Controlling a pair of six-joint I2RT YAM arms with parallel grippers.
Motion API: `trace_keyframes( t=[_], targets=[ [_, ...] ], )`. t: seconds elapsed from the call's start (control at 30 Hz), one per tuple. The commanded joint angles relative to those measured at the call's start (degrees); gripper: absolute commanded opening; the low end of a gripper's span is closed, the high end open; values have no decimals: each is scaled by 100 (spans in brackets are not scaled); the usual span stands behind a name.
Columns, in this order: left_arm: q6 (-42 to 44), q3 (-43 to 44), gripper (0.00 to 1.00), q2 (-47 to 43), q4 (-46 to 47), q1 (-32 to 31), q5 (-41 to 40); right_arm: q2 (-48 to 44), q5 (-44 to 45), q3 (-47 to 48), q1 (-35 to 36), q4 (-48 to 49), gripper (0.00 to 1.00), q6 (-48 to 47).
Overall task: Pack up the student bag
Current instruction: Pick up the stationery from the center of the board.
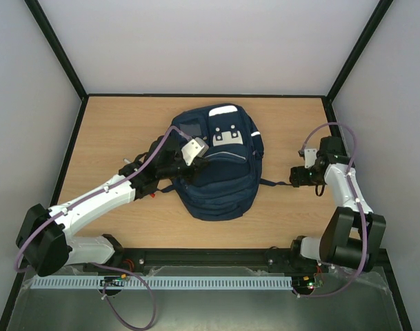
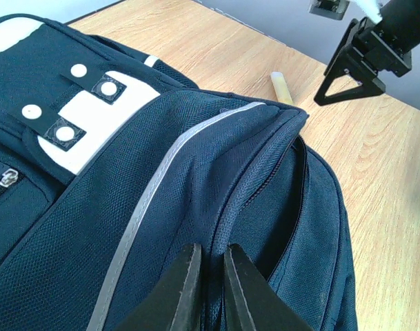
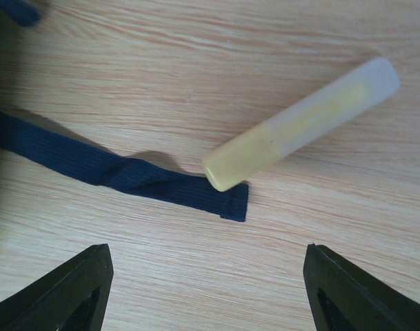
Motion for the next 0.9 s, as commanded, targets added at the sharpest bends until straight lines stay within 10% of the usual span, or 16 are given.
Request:
trace_keyframes(
  t=[0.0, 0.87],
  targets=[
    [-101, 147, 11, -218, 351, 16, 227, 328, 375, 36, 7, 28, 76, 373],
    [-163, 156, 11, -288, 369, 9, 342, 2553, 456, 1268, -285, 495, 83, 1302]
  ],
)
